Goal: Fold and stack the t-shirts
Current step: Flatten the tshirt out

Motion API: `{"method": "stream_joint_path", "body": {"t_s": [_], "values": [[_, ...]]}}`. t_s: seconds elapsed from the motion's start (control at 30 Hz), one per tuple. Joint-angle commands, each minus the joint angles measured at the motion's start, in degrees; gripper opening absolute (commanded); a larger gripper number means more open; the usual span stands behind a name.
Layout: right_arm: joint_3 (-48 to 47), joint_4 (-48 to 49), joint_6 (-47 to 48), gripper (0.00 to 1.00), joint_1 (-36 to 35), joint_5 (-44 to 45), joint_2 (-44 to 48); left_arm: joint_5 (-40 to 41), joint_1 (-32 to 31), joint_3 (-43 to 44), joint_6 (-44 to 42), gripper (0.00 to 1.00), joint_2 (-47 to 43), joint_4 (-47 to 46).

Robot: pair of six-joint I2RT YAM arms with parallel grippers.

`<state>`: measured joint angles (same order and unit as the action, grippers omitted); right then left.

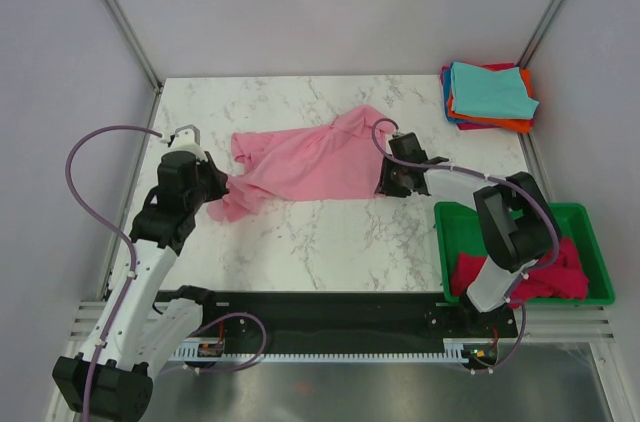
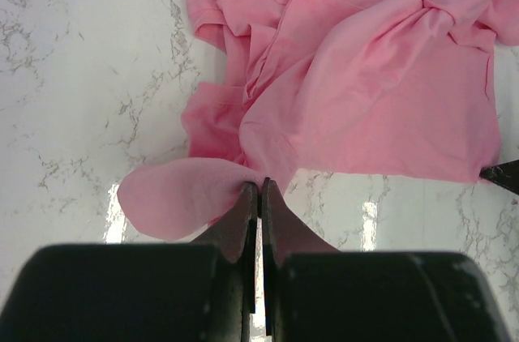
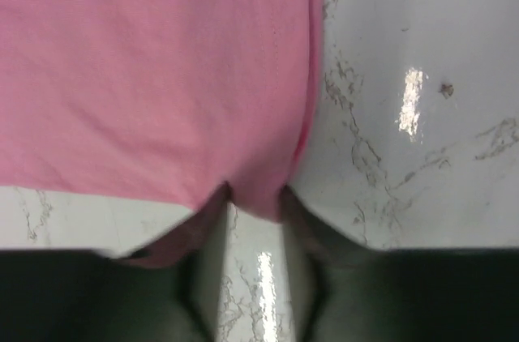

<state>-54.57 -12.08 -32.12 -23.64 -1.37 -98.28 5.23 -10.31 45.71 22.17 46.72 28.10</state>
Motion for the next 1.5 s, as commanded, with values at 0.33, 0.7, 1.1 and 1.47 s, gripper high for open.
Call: {"method": "stream_joint_path", "body": {"t_s": [0.33, 0.7, 1.1, 1.47], "values": [[0.79, -2.75, -0.75, 0.0, -1.23, -4.52, 15.35, 3.01, 0.11, 5.33, -5.29, 0.02, -2.95, -0.15], [-17.14, -13.76, -0.31, 0.0, -7.12, -2.76, 46.15, -0.57, 0.2, 25.37, -17.5, 0.02, -7.95, 2.31], [-26.03, -8.49, 6.36, 0.0, -7.12, -5.01, 59.78, -16.03, -0.59, 43.65, -35.61, 0.02, -9.73, -5.24], [-45.79, -20.96, 15.16, 0.0, -3.1, 32.39, 24.05, -18.69, -0.51, 61.94, -44.76, 0.02, 28.3, -4.64]]}}
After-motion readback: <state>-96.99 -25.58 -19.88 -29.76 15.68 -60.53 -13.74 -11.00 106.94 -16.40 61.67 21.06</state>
